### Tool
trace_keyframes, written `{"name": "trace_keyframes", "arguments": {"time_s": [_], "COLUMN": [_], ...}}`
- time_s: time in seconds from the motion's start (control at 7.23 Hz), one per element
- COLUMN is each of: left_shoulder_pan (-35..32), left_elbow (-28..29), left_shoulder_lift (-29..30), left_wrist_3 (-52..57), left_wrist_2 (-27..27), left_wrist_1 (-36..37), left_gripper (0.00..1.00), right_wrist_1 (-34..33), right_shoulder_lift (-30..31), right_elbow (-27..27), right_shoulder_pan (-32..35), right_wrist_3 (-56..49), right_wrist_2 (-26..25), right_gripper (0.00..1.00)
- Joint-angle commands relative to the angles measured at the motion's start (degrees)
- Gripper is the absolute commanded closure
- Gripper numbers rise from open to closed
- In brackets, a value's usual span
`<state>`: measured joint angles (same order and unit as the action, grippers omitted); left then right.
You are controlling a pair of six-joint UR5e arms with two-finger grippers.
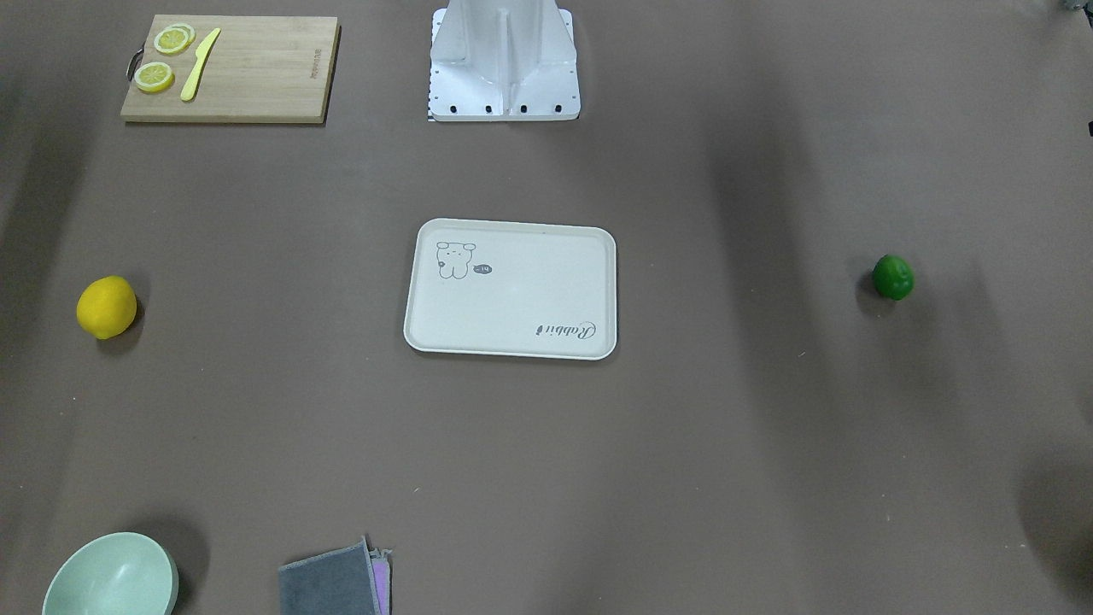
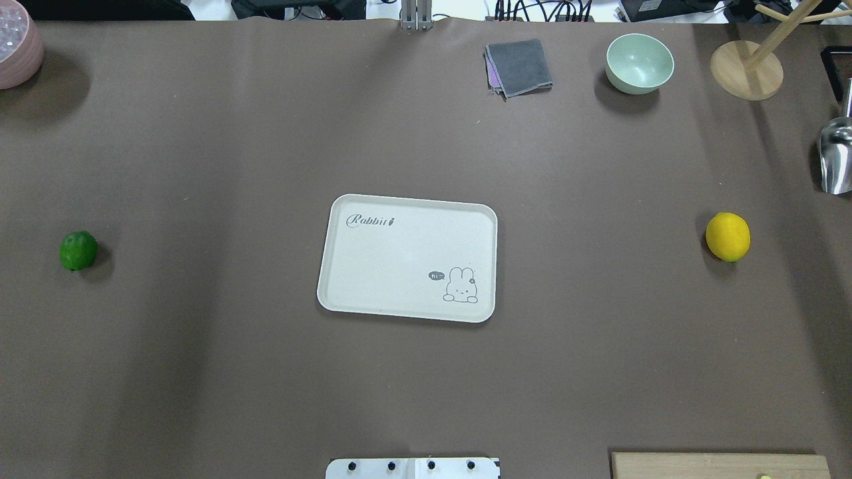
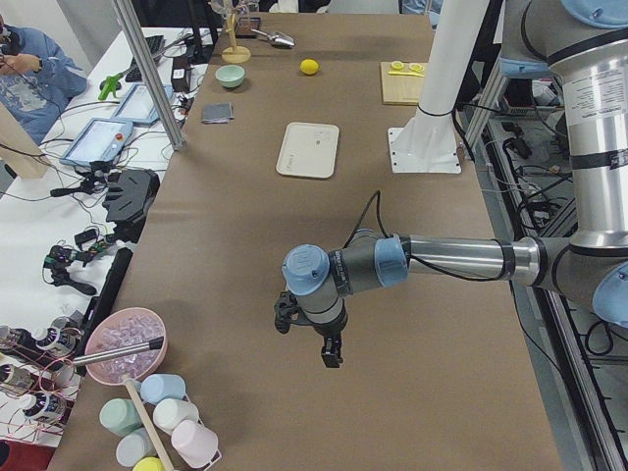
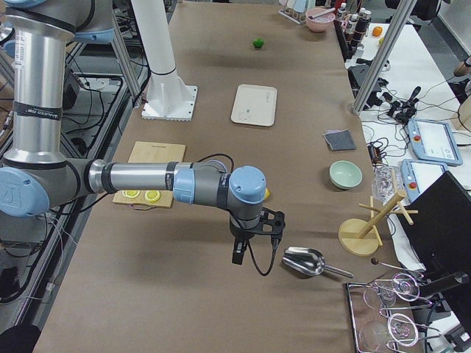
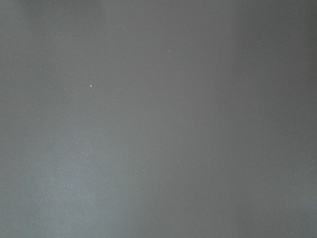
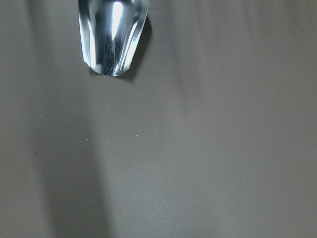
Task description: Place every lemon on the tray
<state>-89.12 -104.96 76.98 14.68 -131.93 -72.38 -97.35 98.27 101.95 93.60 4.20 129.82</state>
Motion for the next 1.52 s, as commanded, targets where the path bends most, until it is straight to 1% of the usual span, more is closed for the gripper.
{"name": "trace_keyframes", "arguments": {"time_s": [0.0, 0.28, 0.41, 0.55, 0.69, 0.97, 1.11, 1.24, 1.38], "left_shoulder_pan": [-0.1, -0.1, -0.2, -0.1, 0.3, 3.6, 5.2, 6.0, 8.8], "left_elbow": [0.5, 1.0, 0.7, -0.3, -0.1, -0.2, -0.5, -0.7, -0.9], "left_shoulder_lift": [1.1, 2.3, 2.3, 3.4, 4.2, 8.3, 9.1, 9.2, 9.2], "left_wrist_3": [-0.1, -0.7, -0.7, -1.0, -1.0, -9.5, -13.4, -16.6, -21.1], "left_wrist_2": [0.1, -0.2, -0.1, 0.3, 0.3, 0.1, -0.3, -0.3, -0.4], "left_wrist_1": [0.0, 0.4, 0.0, 0.0, -0.1, -0.1, -0.1, -0.7, -1.8], "left_gripper": [0.02, 0.02, 0.02, 0.02, 0.02, 0.02, 0.02, 0.02, 0.02], "right_wrist_1": [0.0, 0.0, 0.0, 0.1, 0.1, 0.1, 0.4, 3.3, 5.5], "right_shoulder_lift": [0.0, 0.1, 0.0, 0.0, 0.0, 0.1, 0.1, 0.7, 0.6], "right_elbow": [0.0, 0.0, 0.0, 0.0, 0.1, 0.4, 0.2, -0.3, -2.0], "right_shoulder_pan": [0.0, 0.0, 0.0, 0.0, 0.0, 0.0, 0.0, -0.1, 0.0], "right_wrist_3": [-0.1, -0.1, -0.1, -0.1, -0.1, 0.0, -0.5, 0.0, 0.1], "right_wrist_2": [0.1, 0.1, 0.1, 0.1, -0.1, -0.1, -0.1, -0.1, 0.9], "right_gripper": [0.0, 0.0, 0.0, 0.0, 0.0, 0.0, 0.0, 0.0, 0.0]}}
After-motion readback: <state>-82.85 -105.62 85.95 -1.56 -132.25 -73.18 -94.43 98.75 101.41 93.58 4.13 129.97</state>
